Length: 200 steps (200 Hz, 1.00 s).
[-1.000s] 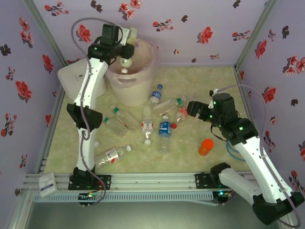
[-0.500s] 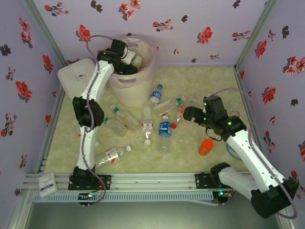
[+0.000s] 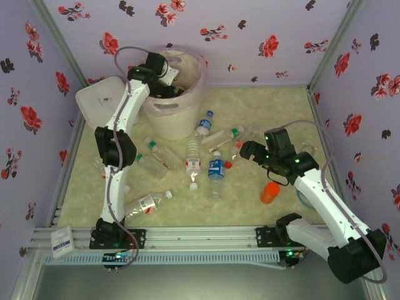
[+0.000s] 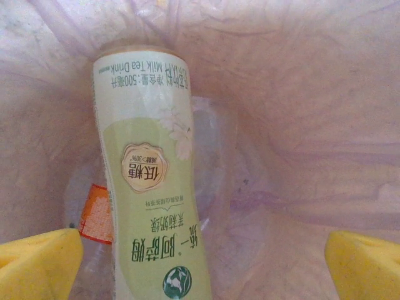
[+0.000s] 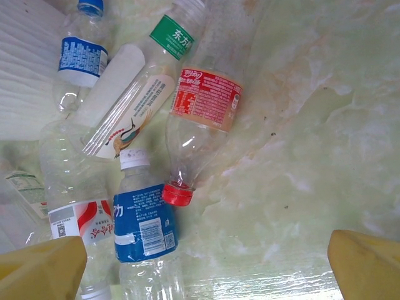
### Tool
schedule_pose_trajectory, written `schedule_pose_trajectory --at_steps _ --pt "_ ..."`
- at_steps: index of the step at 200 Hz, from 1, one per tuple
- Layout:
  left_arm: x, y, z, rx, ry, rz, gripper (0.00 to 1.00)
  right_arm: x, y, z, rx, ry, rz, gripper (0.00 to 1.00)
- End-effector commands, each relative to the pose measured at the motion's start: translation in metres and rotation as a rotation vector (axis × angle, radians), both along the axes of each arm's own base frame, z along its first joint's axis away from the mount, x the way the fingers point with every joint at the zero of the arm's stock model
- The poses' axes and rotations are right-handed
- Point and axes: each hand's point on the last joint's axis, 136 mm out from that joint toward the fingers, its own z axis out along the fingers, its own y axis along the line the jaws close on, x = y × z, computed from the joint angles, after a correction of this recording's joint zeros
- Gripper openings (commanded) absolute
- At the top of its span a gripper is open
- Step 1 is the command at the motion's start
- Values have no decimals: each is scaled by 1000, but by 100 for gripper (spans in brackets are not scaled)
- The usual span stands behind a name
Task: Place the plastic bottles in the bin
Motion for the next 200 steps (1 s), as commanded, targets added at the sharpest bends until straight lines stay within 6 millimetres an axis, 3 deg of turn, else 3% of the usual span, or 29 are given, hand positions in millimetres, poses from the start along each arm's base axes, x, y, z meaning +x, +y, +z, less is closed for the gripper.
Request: schedule_pose_trajectory --at_steps 1,34,57,91,109,126,157,176,200 --pt "-14 5 81 -20 -163 -15 100 1 -4 -9 -3 41 -38 99" --pt "-29 20 142 -6 -302 2 100 12 -12 -14 -53 71 -64 100" --pt "-45 37 166 47 -350 23 100 31 -15 -14 -23 77 -113 100" --pt "-89 50 202 -1 -404 60 100 63 -27 -21 -45 84 -172 99" --pt "-120 43 213 -99 -427 68 100 83 -36 -25 -83 106 -182 99" --pt "-151 34 206 -153 -432 66 100 105 -38 -34 -74 141 -177 98" --pt "-202 21 182 -286 -464 70 100 140 -35 -54 -39 193 -138 87" --pt "-219 16 162 -338 -437 70 100 158 -30 -69 -16 224 -124 86" --pt "-237 5 140 -387 -389 54 100 179 -16 -89 41 266 -115 92"
